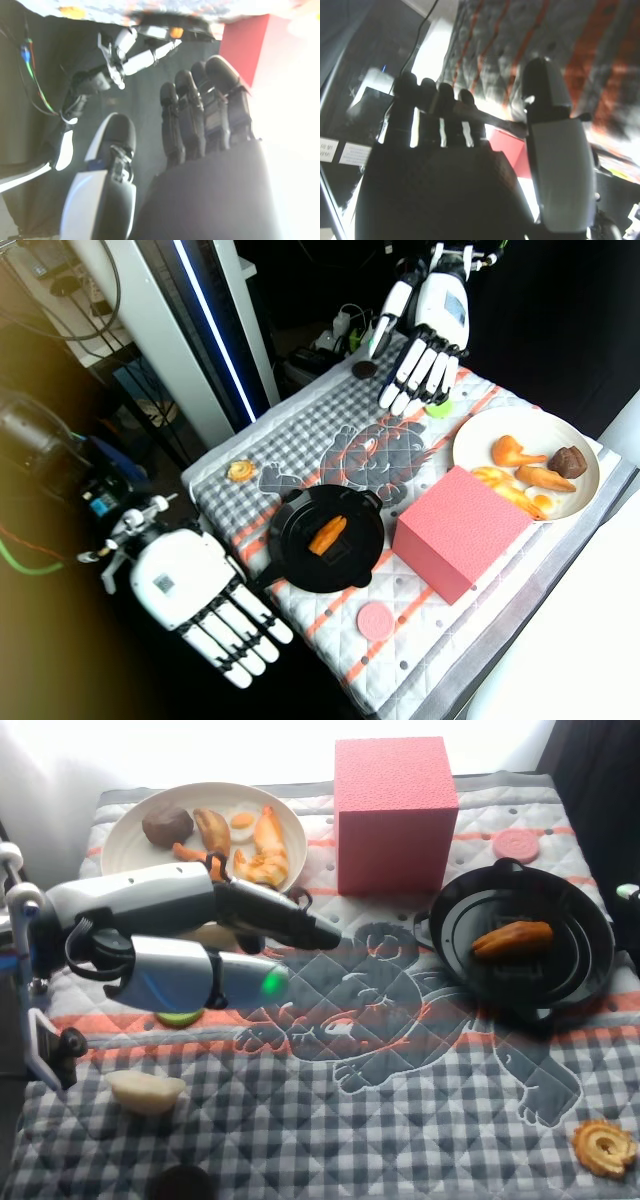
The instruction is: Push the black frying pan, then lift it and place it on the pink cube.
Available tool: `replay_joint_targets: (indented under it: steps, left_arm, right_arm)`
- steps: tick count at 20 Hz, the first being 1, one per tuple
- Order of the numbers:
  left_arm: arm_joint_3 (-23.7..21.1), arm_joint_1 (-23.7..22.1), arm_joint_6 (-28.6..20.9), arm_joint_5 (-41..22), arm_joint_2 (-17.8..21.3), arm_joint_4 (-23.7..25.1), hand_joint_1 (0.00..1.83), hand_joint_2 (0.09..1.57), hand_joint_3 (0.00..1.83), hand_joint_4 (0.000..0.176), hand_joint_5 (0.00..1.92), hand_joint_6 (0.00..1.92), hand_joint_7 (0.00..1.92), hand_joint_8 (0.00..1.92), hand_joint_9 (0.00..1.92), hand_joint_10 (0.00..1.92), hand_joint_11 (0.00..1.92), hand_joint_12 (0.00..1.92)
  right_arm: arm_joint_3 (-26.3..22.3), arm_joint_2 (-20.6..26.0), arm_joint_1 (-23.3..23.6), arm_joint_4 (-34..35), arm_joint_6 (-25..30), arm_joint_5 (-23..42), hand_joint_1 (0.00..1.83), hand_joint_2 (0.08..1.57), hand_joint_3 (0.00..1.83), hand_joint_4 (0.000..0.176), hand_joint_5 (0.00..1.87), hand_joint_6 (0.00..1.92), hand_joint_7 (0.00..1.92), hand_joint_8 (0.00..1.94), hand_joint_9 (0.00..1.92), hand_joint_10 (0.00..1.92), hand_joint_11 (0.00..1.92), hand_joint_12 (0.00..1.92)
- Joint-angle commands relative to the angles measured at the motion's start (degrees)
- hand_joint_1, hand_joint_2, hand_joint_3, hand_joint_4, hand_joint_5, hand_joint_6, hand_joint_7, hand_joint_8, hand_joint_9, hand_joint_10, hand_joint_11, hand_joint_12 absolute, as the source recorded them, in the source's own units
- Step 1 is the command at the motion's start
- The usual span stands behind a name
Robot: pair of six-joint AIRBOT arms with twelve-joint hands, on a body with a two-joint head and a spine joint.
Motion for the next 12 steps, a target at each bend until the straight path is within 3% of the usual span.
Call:
replay_joint_targets:
  steps: [1,3,4,5,6,8,9,12]
  left_arm:
    - [-0.04,-0.04,0.07,-5.99,0.21,-2.81,0.48,1.33,0.0,0.0,0.51,0.01,0.47,0.0,0.23,0.59,0.0,1.53]
    - [-0.02,0.95,0.74,-6.35,0.2,-4.28,0.5,1.33,0.0,0.003,0.5,0.01,0.46,0.0,0.23,0.59,0.0,1.51]
    - [-0.01,1.2,0.94,-6.39,0.21,-4.78,0.52,1.32,0.0,0.007,0.49,0.0,0.46,0.0,0.24,0.55,0.0,1.47]
    - [0.0,1.51,1.25,-6.39,0.2,-5.31,0.5,1.33,0.0,0.01,0.49,0.0,0.45,0.0,0.23,0.54,0.0,1.52]
    - [0.01,1.81,1.53,-6.39,0.2,-5.78,0.53,1.32,0.0,0.007,0.5,0.0,0.45,0.0,0.22,0.6,0.0,1.57]
    - [0.1,2.36,1.84,-6.43,0.1,-6.59,0.48,1.34,0.0,0.012,0.46,0.0,0.42,0.0,0.19,0.57,0.0,1.45]
    - [0.16,2.61,1.84,-6.43,0.04,-6.85,0.44,1.34,0.0,0.001,0.46,0.0,0.43,0.01,0.2,0.57,0.0,1.44]
    - [0.19,3.17,2.08,-6.53,0.05,-7.69,0.4,1.34,0.0,0.0,0.49,0.01,0.44,0.01,0.21,0.6,0.0,1.49]
  right_arm:
    - [0.82,-0.33,1.01,-0.72,-0.21,4.54,0.96,1.23,0.0,0.0,0.18,0.03,0.13,0.01,0.15,0.04,0.0,0.8]
    - [2.07,-1.42,2.25,-0.71,-0.21,3.94,0.91,1.28,0.01,0.0,0.39,0.13,0.4,0.11,0.37,0.15,0.0,1.18]
    - [2.31,-1.66,2.69,-0.71,-0.21,3.93,1.01,1.36,0.01,0.017,0.47,1.4,0.56,1.39,0.47,1.57,0.36,1.77]
    - [2.45,-1.85,3.39,-0.72,-0.2,3.96,1.19,1.32,0.0,0.071,0.89,1.82,0.94,1.83,1.0,1.85,1.05,1.89]
    - [2.53,-1.97,3.76,-0.73,-0.2,3.98,1.36,1.28,0.0,0.0,1.17,1.9,1.23,1.92,1.35,1.91,1.4,1.92]
    - [2.51,-2.13,4.22,-0.76,-0.2,4.15,1.47,1.27,0.0,0.0,1.36,1.92,1.44,1.94,1.57,1.92,1.59,1.92]
    - [2.39,-2.14,4.29,-0.76,-0.19,4.31,1.48,1.27,0.0,0.0,1.36,1.92,1.46,1.94,1.58,1.92,1.61,1.92]
    - [1.73,-2.12,4.36,-1.47,-0.17,5.42,1.48,1.29,0.0,0.0,1.25,1.92,1.43,1.94,1.54,1.92,1.53,1.92]
